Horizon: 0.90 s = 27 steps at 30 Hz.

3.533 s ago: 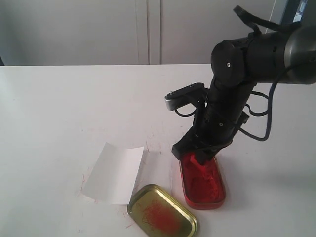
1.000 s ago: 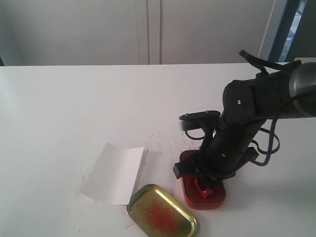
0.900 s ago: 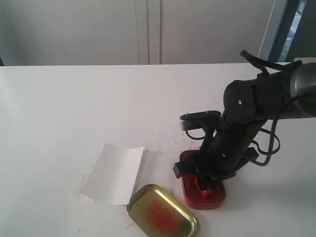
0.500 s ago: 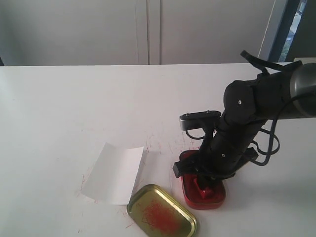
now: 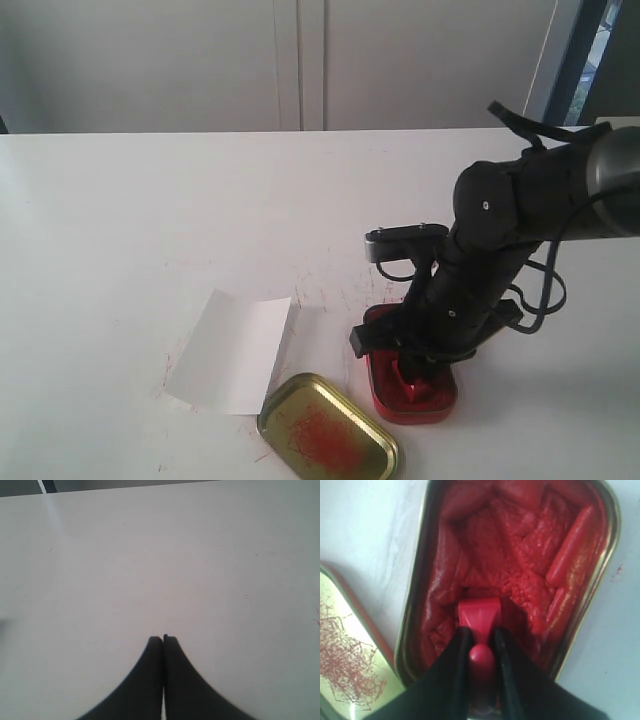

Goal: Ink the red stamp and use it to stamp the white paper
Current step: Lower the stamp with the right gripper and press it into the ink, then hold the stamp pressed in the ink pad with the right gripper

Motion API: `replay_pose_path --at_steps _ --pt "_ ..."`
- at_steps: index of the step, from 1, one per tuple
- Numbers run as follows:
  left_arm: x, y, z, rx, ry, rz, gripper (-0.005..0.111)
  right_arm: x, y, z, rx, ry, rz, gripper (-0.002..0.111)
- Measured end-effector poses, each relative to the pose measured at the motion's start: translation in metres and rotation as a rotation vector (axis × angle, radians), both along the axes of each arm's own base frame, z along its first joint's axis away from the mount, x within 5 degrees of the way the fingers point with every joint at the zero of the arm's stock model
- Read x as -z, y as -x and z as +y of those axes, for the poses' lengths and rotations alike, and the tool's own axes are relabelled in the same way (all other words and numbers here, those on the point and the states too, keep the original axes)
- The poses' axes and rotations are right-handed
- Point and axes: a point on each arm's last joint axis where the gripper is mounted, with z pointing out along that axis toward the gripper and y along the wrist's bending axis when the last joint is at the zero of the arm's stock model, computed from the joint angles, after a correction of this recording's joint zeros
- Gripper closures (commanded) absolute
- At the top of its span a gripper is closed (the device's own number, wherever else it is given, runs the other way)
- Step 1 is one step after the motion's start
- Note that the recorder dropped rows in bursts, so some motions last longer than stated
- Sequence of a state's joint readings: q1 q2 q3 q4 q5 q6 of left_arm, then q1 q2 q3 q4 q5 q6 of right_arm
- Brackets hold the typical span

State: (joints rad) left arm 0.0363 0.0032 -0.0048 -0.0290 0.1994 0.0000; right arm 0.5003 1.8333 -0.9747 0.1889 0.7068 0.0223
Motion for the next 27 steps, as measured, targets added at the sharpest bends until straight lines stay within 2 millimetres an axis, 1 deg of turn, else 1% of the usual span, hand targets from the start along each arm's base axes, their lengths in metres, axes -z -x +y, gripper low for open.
replay_pose_path --at_steps 9,17,24,27 --pt "0.000 0.000 0.000 0.000 0.000 0.000 0.107 -0.006 0.000 0.000 -0.007 -0.001 -0.012 0.108" --pt "0.000 0.000 0.000 0.000 0.000 0.000 0.107 -0.017 0.004 -0.004 -0.019 -0.007 -0.061 0.108" --pt "0.000 0.000 0.000 0.000 0.000 0.000 0.107 -0.034 0.008 -0.008 -0.028 -0.018 -0.109 0.108" --pt "0.000 0.000 0.000 0.000 0.000 0.000 0.107 -0.037 0.008 -0.008 -0.027 -0.026 -0.127 0.108"
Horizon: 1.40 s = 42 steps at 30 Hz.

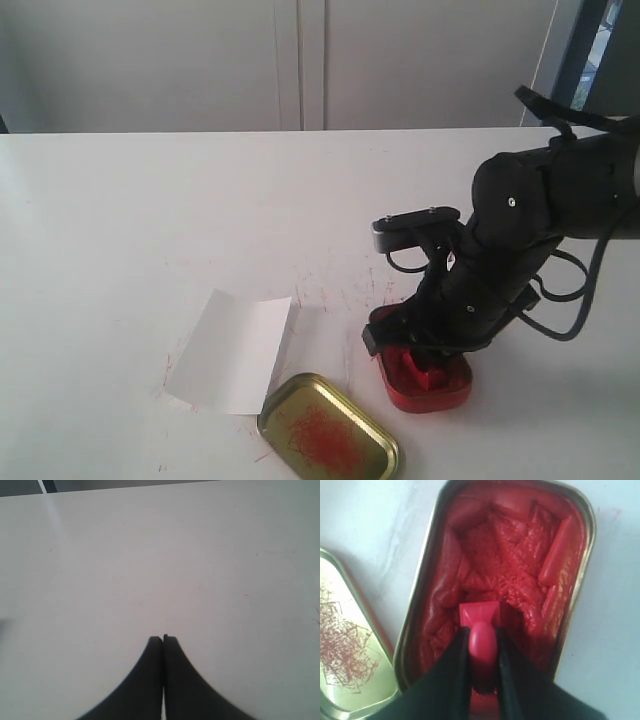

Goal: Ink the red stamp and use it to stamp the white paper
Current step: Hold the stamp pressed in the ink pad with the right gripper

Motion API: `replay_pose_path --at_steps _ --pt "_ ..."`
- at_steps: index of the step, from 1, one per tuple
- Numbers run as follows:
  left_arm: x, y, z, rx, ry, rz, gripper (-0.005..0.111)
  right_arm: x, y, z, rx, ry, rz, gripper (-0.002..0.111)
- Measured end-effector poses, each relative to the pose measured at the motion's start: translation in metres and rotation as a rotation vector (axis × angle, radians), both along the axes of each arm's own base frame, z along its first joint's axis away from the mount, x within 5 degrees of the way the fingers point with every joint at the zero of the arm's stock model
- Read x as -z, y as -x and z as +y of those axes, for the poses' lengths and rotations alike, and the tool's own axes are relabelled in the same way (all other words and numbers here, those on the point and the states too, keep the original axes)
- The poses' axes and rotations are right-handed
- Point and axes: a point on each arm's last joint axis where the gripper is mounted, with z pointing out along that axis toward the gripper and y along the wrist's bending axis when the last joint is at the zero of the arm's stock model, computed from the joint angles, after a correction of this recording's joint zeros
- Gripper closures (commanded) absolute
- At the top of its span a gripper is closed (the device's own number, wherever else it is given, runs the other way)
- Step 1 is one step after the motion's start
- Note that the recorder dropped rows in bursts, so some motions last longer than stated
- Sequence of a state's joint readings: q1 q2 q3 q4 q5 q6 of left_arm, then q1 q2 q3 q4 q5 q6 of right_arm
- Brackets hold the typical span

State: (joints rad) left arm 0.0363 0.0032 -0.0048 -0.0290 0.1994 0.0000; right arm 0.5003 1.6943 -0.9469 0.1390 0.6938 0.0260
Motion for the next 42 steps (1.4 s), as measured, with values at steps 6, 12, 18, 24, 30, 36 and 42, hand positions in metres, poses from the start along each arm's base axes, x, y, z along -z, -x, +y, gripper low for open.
replay_pose_path --at_steps 6,12,18,24,30,36,42 --pt "0.0000 0.0000 0.0000 0.000 0.000 0.000 0.107 -0.0016 -0.0014 0.0004 0.001 -0.008 -0.021 0.108" --pt "0.0000 0.0000 0.0000 0.000 0.000 0.000 0.107 -0.0023 -0.0040 0.0014 0.003 -0.019 -0.050 0.108" --pt "0.0000 0.0000 0.0000 0.000 0.000 0.000 0.107 -0.0023 -0.0040 0.0014 0.003 -0.019 -0.050 0.108" --pt "0.0000 0.0000 0.0000 0.000 0.000 0.000 0.107 0.0010 -0.0039 0.0011 0.005 -0.021 -0.056 0.108" --pt "0.0000 0.0000 0.0000 0.000 0.000 0.000 0.107 0.0035 -0.0035 0.0012 0.035 -0.023 -0.040 0.108" --pt "0.0000 0.0000 0.0000 0.000 0.000 0.000 0.107 0.0066 -0.0030 0.0011 0.058 -0.021 -0.022 0.108" --pt "0.0000 0.0000 0.0000 0.000 0.000 0.000 0.107 0.0068 -0.0040 0.0014 0.084 -0.029 -0.025 0.108"
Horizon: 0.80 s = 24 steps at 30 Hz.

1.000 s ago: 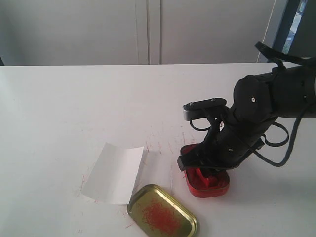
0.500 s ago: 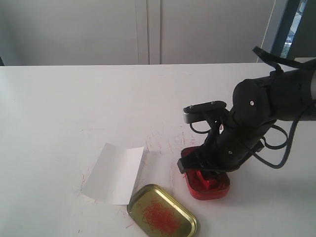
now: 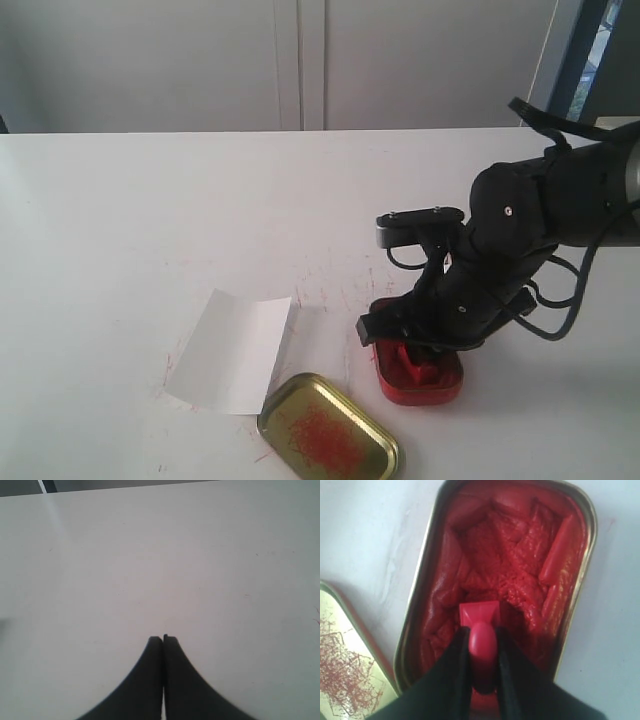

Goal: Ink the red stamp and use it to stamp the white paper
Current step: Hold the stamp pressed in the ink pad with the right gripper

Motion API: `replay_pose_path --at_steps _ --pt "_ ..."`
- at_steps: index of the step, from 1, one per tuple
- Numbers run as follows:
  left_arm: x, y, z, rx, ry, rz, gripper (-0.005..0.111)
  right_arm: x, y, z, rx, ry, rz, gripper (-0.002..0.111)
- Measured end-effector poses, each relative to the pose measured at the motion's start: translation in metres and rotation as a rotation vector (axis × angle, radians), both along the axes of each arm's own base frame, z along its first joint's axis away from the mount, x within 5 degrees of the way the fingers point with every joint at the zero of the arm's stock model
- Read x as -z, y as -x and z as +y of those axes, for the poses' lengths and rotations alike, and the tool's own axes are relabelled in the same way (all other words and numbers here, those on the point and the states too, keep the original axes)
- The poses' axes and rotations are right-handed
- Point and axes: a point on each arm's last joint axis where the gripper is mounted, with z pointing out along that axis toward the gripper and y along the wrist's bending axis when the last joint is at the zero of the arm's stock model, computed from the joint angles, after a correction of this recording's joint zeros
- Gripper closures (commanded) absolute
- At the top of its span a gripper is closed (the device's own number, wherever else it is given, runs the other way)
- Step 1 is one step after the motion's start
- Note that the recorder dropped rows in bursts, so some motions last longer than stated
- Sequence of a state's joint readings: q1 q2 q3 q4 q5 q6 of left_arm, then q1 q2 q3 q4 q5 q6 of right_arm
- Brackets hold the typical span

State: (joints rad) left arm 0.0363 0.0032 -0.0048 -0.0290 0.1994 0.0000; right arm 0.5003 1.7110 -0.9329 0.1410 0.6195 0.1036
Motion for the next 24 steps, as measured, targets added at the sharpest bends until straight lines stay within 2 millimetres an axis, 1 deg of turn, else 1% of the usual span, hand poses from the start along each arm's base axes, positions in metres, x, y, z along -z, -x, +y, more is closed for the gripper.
replay_pose_path --at_steps 16,20,24 --pt "0.000 0.000 0.000 0.000 0.000 0.000 0.107 -0.002 -0.002 0.001 0.010 -0.014 -0.022 0.108" --pt "0.000 0.000 0.000 0.000 0.000 0.000 0.107 -0.011 0.000 0.000 0.009 -0.024 -0.040 0.108" --pt "0.000 0.000 0.000 0.000 0.000 0.000 0.107 -0.028 0.003 -0.002 0.011 -0.054 -0.093 0.108"
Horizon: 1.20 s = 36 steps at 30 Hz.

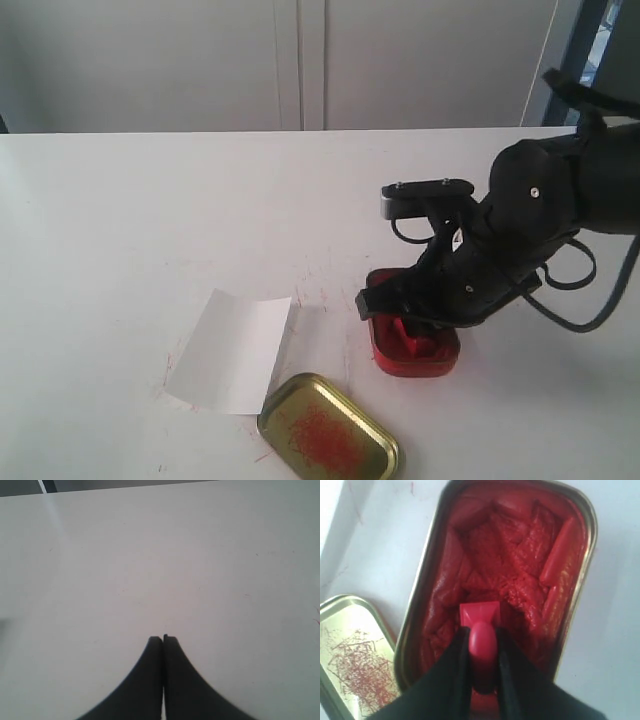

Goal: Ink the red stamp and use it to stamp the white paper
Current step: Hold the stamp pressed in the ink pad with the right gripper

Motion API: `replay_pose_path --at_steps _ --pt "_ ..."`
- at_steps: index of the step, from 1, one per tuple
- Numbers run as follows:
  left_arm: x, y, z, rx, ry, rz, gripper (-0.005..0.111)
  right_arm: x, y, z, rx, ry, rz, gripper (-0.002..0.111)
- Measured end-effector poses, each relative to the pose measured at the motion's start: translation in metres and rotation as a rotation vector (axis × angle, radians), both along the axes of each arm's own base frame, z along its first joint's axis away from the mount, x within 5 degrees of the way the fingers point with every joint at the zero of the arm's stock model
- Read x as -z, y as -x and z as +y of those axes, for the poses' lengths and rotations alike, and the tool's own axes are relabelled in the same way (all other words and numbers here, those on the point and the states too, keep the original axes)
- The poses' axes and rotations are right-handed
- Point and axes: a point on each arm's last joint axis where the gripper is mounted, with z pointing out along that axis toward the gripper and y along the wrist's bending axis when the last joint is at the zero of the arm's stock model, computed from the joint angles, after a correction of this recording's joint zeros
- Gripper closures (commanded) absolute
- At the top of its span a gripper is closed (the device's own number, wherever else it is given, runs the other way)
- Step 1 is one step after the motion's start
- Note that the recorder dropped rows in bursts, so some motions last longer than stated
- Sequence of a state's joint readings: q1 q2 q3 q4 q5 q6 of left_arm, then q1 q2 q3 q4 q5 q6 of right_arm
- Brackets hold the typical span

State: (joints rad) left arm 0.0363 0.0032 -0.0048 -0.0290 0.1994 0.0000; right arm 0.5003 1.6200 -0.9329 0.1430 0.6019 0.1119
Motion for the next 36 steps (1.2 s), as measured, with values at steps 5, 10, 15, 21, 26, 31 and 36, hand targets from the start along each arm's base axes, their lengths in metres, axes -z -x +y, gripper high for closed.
replay_pose_path --at_steps 5,10,15,21,26,31,36 --pt "0.000 0.000 0.000 0.000 0.000 0.000 0.107 -0.010 0.002 -0.001 0.001 -0.019 -0.035 0.108" --pt "0.000 0.000 0.000 0.000 0.000 0.000 0.107 0.006 0.004 -0.002 0.002 0.005 0.006 0.108" --pt "0.000 0.000 0.000 0.000 0.000 0.000 0.107 0.014 0.004 -0.002 -0.001 0.026 0.049 0.108" --pt "0.000 0.000 0.000 0.000 0.000 0.000 0.107 0.016 0.001 -0.001 0.016 0.016 0.033 0.108" --pt "0.000 0.000 0.000 0.000 0.000 0.000 0.107 0.020 0.002 -0.002 0.018 0.024 0.047 0.108" --pt "0.000 0.000 0.000 0.000 0.000 0.000 0.107 0.015 0.003 -0.001 0.014 0.021 0.045 0.108" --pt "0.000 0.000 0.000 0.000 0.000 0.000 0.107 0.016 0.001 0.001 0.013 0.013 0.025 0.108"
